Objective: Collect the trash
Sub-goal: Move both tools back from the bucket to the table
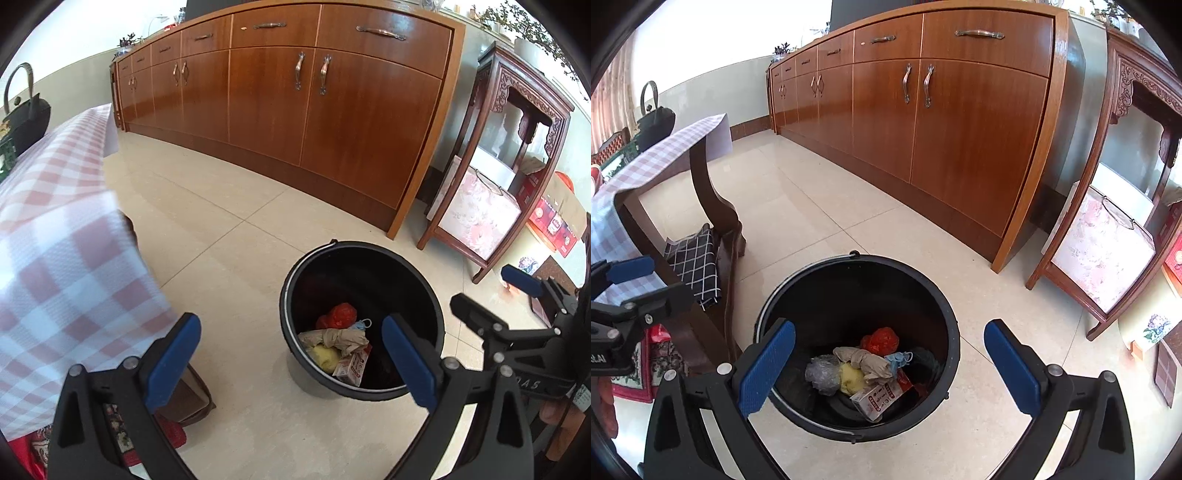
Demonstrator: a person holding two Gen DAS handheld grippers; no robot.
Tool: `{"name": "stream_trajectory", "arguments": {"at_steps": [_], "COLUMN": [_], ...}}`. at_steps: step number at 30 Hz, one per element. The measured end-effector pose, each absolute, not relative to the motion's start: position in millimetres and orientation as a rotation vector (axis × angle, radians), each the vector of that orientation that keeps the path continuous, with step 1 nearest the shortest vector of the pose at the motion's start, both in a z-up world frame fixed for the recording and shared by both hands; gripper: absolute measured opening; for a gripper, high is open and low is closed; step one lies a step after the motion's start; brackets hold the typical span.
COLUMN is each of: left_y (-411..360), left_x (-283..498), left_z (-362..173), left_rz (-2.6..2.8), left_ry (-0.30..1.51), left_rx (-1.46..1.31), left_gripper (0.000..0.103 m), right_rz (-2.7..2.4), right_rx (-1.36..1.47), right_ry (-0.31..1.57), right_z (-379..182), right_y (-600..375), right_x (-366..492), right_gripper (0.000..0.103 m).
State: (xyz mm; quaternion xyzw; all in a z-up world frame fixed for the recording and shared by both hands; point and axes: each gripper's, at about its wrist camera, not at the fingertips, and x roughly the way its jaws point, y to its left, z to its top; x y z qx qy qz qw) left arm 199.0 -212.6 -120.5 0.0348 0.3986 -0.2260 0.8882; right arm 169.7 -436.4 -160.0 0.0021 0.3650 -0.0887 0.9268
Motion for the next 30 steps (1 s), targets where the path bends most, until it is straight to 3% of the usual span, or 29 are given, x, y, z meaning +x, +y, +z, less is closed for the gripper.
{"name": "stream_trajectory", "arguments": {"at_steps": [30], "left_y": [-88.4], "left_x": [132.6], "left_z": [-55.3], "left_rz": [-0.276], "left_ry": [0.671], "left_rx": [-0.054], "left_gripper": [0.100], "right_rz": [-0.067], "right_rx": [0.077], "right_ry": [0.553], "right_z": [-66.4], "right_y": [-326.1], "right_x": [116.7], "right_gripper": [0.103]}}
